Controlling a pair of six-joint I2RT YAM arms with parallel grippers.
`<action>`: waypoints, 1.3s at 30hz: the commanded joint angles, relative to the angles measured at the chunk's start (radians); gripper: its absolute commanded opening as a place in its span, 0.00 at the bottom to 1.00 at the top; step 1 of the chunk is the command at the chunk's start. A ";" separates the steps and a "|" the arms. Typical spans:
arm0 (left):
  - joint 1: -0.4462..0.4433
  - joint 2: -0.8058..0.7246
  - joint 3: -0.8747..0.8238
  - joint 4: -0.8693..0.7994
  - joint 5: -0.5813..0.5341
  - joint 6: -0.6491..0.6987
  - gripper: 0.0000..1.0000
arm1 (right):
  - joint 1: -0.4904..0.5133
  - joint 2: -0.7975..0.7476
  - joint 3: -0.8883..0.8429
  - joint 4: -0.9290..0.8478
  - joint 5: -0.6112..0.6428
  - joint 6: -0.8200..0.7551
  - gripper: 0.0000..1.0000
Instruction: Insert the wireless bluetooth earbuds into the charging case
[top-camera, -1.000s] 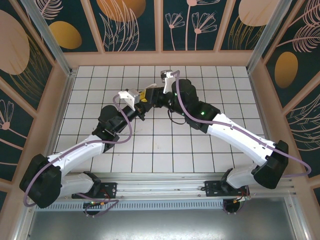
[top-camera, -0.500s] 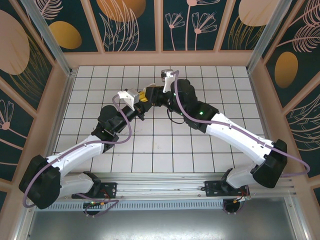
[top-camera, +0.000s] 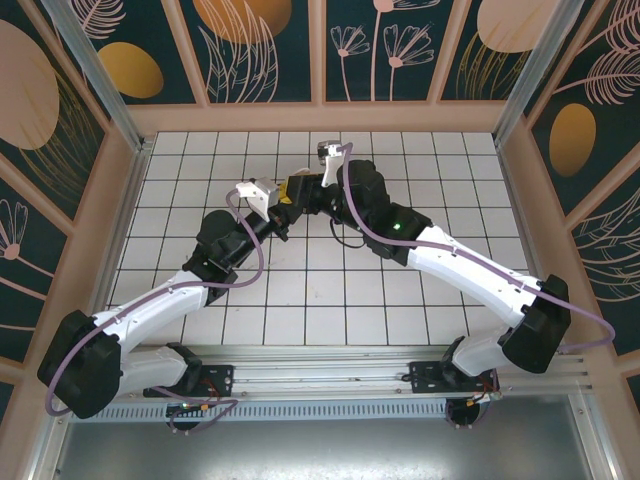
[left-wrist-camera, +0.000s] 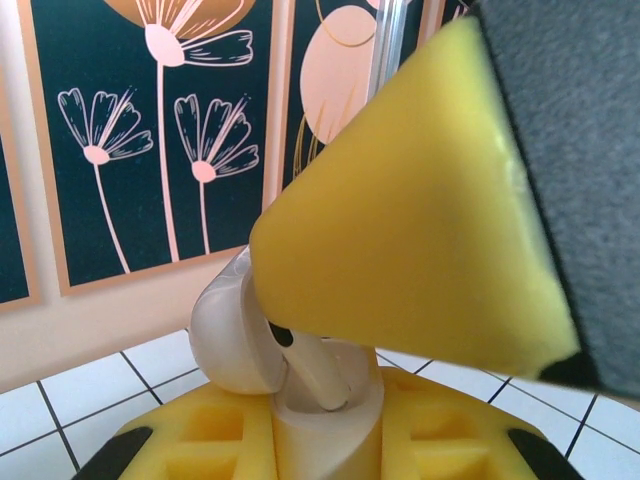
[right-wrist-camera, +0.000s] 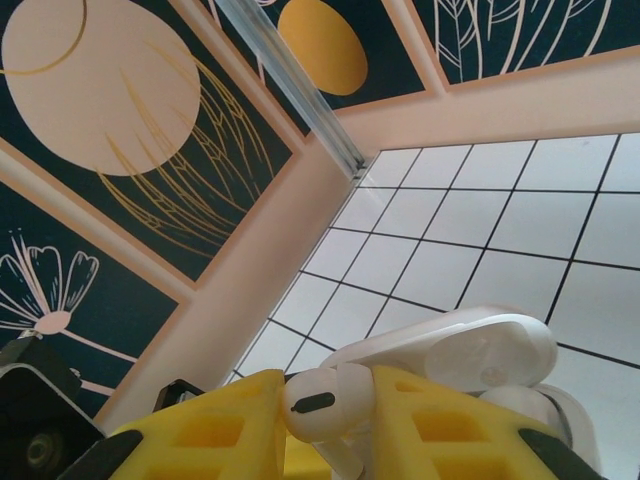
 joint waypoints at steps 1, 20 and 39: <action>-0.006 -0.028 0.007 0.060 0.027 0.012 0.00 | 0.019 0.023 -0.019 0.039 -0.047 0.020 0.26; -0.005 -0.056 -0.029 0.100 0.060 0.026 0.00 | 0.027 0.026 -0.014 -0.083 0.086 0.076 0.28; -0.005 -0.084 -0.056 0.148 0.102 0.049 0.00 | 0.033 0.025 -0.033 -0.075 0.066 0.073 0.30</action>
